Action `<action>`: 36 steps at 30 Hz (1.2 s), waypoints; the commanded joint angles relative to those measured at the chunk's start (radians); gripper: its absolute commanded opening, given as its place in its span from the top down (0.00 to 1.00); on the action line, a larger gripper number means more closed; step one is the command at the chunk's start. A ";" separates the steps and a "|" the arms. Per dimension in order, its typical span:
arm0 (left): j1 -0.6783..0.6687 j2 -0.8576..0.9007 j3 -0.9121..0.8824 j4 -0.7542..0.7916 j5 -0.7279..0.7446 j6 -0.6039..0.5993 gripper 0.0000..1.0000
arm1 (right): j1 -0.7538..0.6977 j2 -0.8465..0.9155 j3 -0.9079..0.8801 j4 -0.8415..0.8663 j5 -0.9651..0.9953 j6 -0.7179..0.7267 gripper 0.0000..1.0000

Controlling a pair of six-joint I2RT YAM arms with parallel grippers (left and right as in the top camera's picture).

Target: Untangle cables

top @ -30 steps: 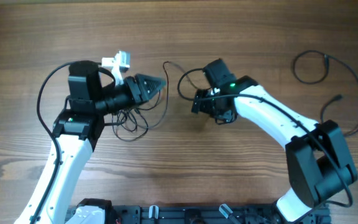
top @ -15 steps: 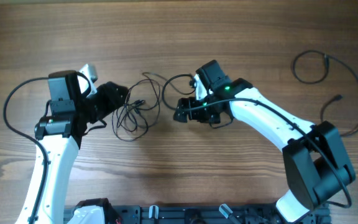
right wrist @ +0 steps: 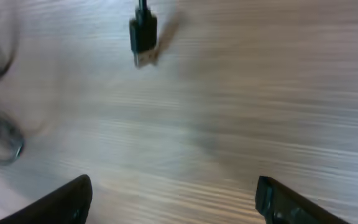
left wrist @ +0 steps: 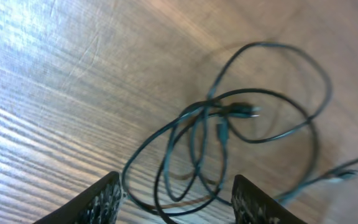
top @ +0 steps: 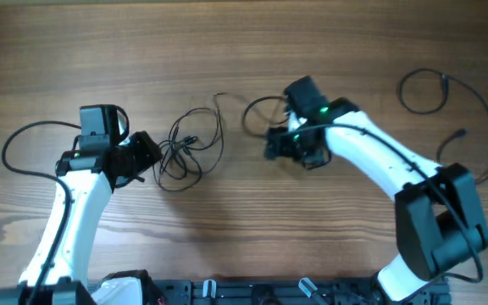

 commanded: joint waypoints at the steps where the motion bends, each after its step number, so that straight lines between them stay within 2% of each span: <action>1: 0.005 0.040 -0.010 0.000 -0.024 0.019 0.40 | -0.102 -0.086 0.066 -0.097 0.162 0.172 0.14; 4: 0.005 0.053 -0.010 0.000 -0.024 0.019 0.40 | -0.187 -0.135 0.108 -0.229 0.272 0.301 0.14; 8: 0.005 0.053 -0.010 0.004 -0.024 0.019 0.40 | -0.268 -0.187 0.153 -0.303 0.307 0.276 0.12; 9: 0.005 0.053 -0.010 0.006 -0.024 0.019 0.40 | -0.277 -0.197 0.156 -0.295 0.275 0.221 0.09; 10: 0.005 0.053 -0.010 0.007 -0.024 0.019 0.39 | -0.286 -0.209 0.157 -0.267 0.191 0.082 0.07; 12: 0.005 0.053 -0.010 0.008 -0.024 0.019 0.40 | -0.291 -0.225 0.157 -0.229 -0.080 -0.250 0.08; 14: 0.005 0.053 -0.010 0.008 -0.024 0.019 0.40 | -0.290 -0.227 0.157 -0.278 -0.377 -0.532 0.03; 15: 0.005 0.053 -0.010 0.007 -0.024 0.019 0.40 | -0.288 -0.225 0.155 -0.343 -0.484 -0.629 0.02; 16: 0.005 0.053 -0.010 0.008 -0.024 0.019 0.40 | -0.286 -0.225 0.151 -0.388 -0.489 -0.639 0.02; 18: 0.005 0.053 -0.010 0.007 -0.024 0.019 0.40 | -0.283 -0.225 0.146 -0.432 -0.364 -0.552 0.02; 21: 0.005 0.053 -0.010 0.007 -0.024 0.019 0.41 | -0.283 -0.224 0.146 -0.513 0.119 -0.097 0.00; 23: 0.005 0.053 -0.010 0.007 -0.024 0.019 0.41 | -0.283 -0.224 0.146 -0.600 0.316 0.096 0.00; 29: 0.005 0.053 -0.010 0.008 -0.024 0.019 0.41 | -0.283 -0.224 0.146 -0.686 0.190 -0.016 0.00; 36: 0.005 0.053 -0.010 0.008 -0.024 0.019 0.41 | -0.283 -0.224 0.145 -0.797 0.190 -0.013 0.00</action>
